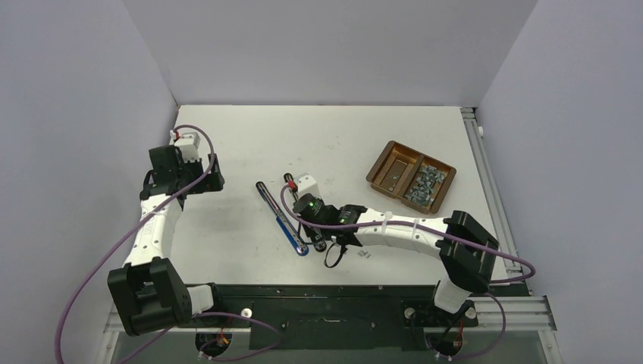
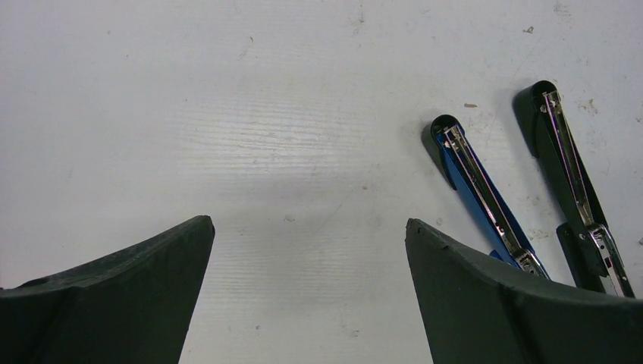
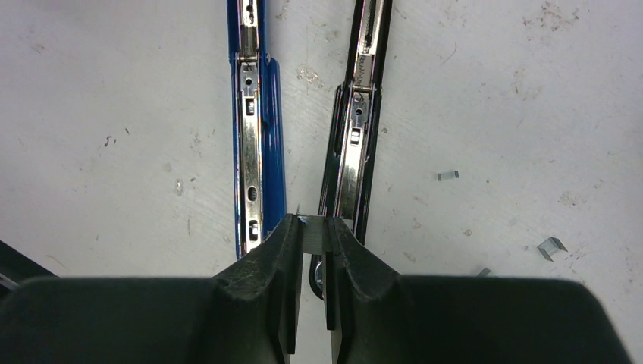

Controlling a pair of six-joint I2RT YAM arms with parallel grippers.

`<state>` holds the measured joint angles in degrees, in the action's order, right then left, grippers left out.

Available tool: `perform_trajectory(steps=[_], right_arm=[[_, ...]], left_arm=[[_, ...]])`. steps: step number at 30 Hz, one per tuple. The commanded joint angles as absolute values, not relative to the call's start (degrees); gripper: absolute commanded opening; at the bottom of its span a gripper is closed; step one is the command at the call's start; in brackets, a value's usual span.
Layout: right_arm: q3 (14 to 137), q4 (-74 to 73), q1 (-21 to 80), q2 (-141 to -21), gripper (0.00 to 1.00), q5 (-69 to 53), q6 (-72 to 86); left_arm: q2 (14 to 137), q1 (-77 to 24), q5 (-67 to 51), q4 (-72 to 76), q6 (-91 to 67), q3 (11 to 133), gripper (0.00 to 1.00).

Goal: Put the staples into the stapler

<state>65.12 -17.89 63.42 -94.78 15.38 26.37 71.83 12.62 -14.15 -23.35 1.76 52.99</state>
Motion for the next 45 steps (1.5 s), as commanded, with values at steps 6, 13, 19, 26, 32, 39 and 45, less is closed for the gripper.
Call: perform_trajectory(steps=[6,13,19,26,32,39,45], right_arm=[[67.59,-13.42,63.89,-96.38,0.08,16.71,26.54],[68.41,-12.89,64.25,-97.67,0.08,15.63,25.44],[71.52,-12.97,65.06,-101.16,0.08,13.93,22.91],[71.29,-10.12,66.4,-102.44,0.08,13.89,21.68],[69.07,-7.56,67.87,-102.64,0.08,17.63,22.45],[69.1,-7.61,69.23,-104.19,0.08,20.1,22.99],[68.38,-7.92,69.26,-104.06,0.08,20.52,24.21]], left_arm=[[70.78,13.36,-14.8,-20.53,0.35,51.25,0.96],[71.52,13.36,-15.46,-18.75,-0.45,49.92,0.96],[71.92,13.36,-15.55,-17.63,-0.27,48.63,0.96],[73.43,13.36,-16.26,-15.91,-0.26,47.1,0.96],[74.71,13.39,-17.95,-14.54,-0.6,46.33,0.96],[74.14,13.39,-18.11,-12.73,-0.7,44.53,0.96],[73.92,13.38,-18.38,-11.66,-1.15,43.46,0.96]])
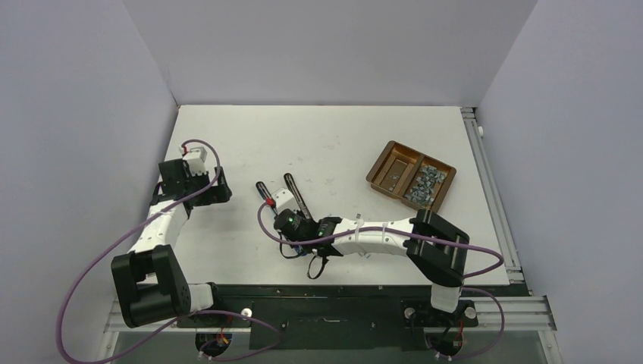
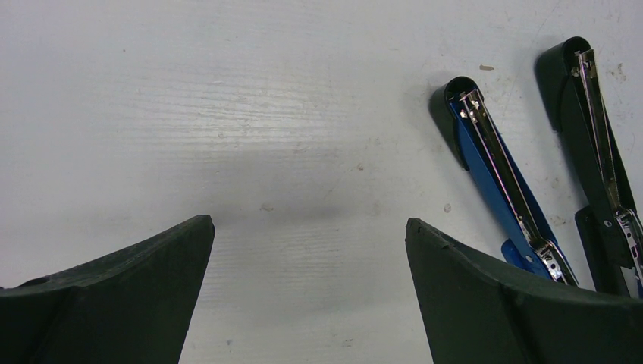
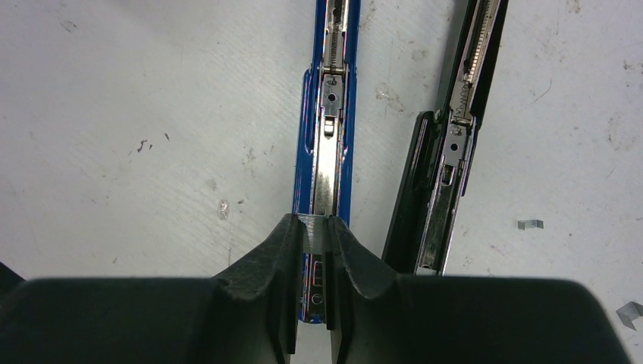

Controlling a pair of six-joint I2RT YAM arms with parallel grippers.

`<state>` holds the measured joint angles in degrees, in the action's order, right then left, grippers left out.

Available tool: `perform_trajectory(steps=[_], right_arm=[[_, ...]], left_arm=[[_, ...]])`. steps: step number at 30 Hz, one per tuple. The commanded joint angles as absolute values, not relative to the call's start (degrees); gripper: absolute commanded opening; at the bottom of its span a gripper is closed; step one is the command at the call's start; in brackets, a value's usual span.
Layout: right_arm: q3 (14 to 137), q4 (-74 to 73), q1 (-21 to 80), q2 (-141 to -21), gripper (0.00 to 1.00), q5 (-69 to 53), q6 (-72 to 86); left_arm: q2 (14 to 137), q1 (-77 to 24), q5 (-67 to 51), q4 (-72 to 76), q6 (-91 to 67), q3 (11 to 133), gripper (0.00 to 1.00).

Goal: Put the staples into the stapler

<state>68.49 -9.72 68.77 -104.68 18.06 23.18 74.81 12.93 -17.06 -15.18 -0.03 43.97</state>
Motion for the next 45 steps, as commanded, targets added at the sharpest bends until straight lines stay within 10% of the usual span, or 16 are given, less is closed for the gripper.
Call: perform_trajectory(steps=[1,45], right_arm=[[68.34,-8.05,69.26,-104.08,0.08,20.63,24.28],[66.34,-7.9,68.03,-103.32,0.09,19.41,26.97]], left_arm=[[73.87,13.36,-18.43,-11.69,-1.15,43.47,0.96],[73.2,13.36,-19.57,-13.16,-0.93,45.86,0.96]])
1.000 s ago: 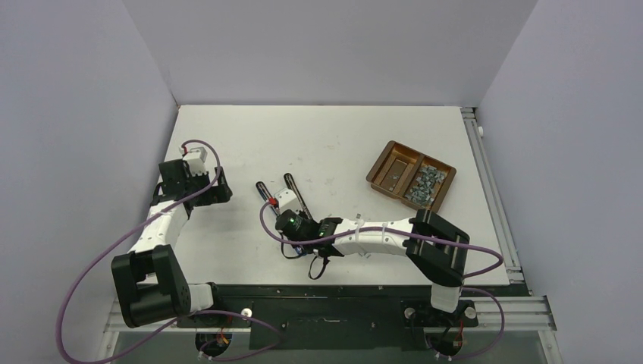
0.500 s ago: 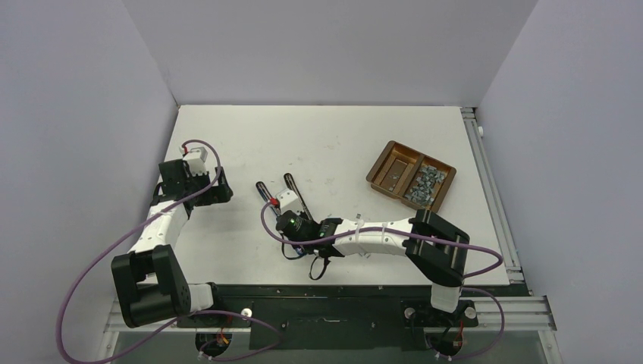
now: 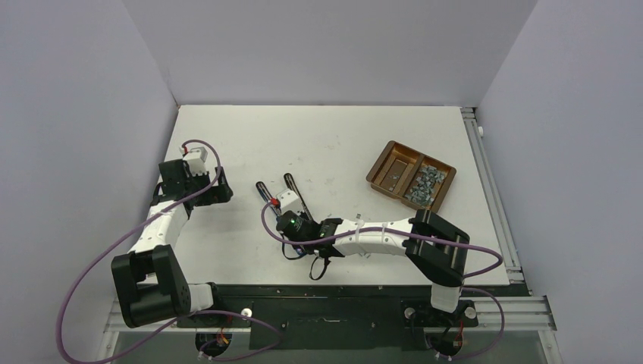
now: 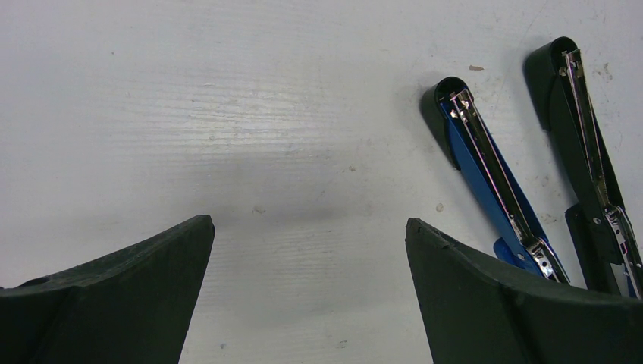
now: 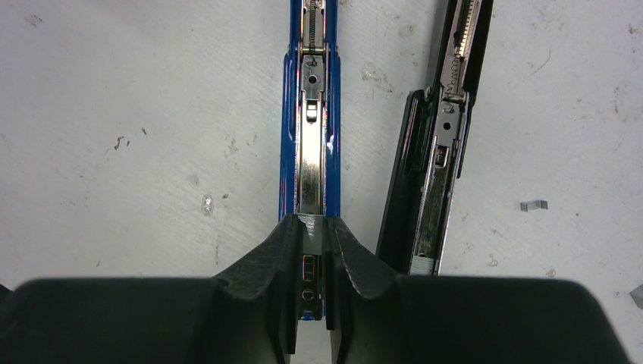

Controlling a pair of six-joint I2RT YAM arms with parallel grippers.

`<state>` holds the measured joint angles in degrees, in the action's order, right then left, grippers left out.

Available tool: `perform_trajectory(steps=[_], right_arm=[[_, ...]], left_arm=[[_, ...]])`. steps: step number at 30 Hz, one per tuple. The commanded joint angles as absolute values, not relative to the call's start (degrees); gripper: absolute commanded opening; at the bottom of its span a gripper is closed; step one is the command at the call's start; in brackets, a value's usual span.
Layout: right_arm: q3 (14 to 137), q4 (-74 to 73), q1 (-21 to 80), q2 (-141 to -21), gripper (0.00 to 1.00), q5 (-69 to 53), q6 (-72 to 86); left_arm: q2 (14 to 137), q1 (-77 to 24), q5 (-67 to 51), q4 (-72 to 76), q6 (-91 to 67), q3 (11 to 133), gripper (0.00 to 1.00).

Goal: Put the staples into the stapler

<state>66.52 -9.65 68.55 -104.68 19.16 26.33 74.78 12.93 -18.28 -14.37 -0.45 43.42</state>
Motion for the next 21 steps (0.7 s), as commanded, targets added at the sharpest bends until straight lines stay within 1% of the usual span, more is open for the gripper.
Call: perform_trajectory(steps=[1,21], right_arm=[[66.28,-7.89,68.03,-103.28,0.08,19.41,26.98],[66.25,-7.61,68.11,-103.41,0.08,18.68,26.54]], left_arm=[[73.18,13.36,-19.56,-13.18,-0.95,45.88,0.96],[73.26,13.36,-19.43,-13.27,-1.05,46.23,0.96]])
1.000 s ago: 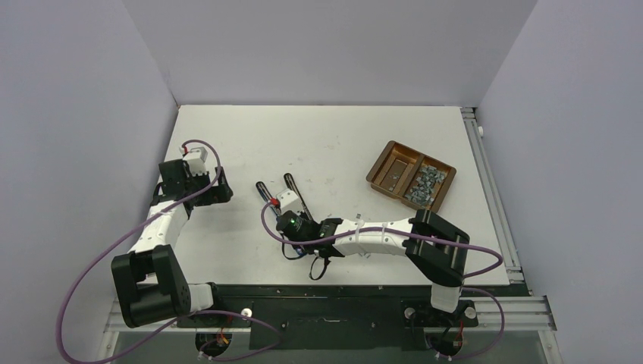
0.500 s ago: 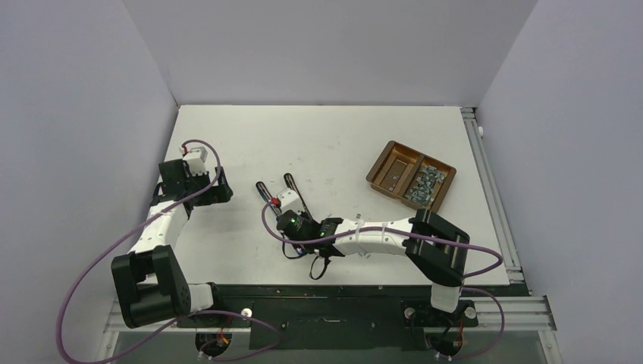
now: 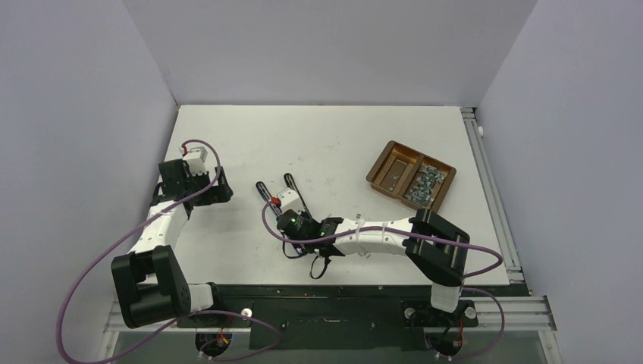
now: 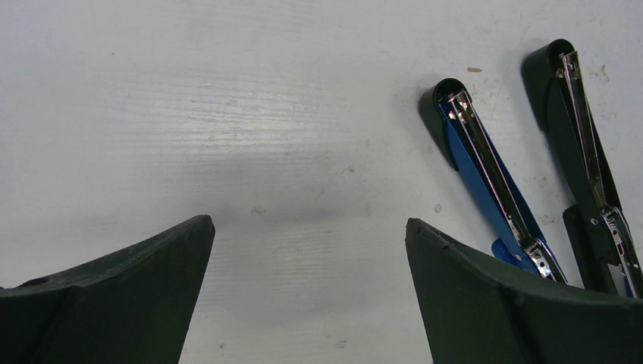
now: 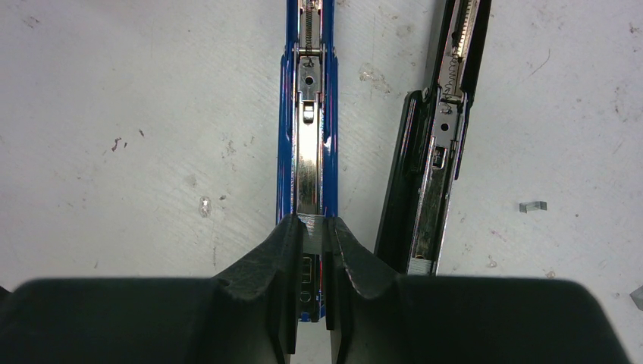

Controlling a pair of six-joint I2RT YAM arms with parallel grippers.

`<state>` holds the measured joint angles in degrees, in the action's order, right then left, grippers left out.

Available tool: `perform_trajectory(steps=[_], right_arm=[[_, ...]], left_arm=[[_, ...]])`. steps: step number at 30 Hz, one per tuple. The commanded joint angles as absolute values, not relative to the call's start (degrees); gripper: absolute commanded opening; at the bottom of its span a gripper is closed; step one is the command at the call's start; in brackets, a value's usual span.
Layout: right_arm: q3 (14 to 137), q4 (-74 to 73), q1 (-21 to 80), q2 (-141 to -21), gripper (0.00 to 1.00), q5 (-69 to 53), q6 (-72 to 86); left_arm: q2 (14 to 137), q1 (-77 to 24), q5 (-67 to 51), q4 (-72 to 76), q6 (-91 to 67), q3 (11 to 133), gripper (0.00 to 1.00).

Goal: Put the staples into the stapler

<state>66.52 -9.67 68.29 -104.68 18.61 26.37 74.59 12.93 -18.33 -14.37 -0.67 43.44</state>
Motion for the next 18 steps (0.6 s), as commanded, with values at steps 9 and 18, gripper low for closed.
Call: perform_trajectory(steps=[9,18], right_arm=[[66.14,-7.85,68.12,-103.49,0.09,18.46,26.85],[66.4,-8.64,68.03,-104.18,0.08,18.59,27.15]], left_arm=[[73.05,13.4,-19.34,-13.33,-0.92,46.32,0.96],[72.97,13.38,-19.2,-13.53,-0.79,46.58,0.96]])
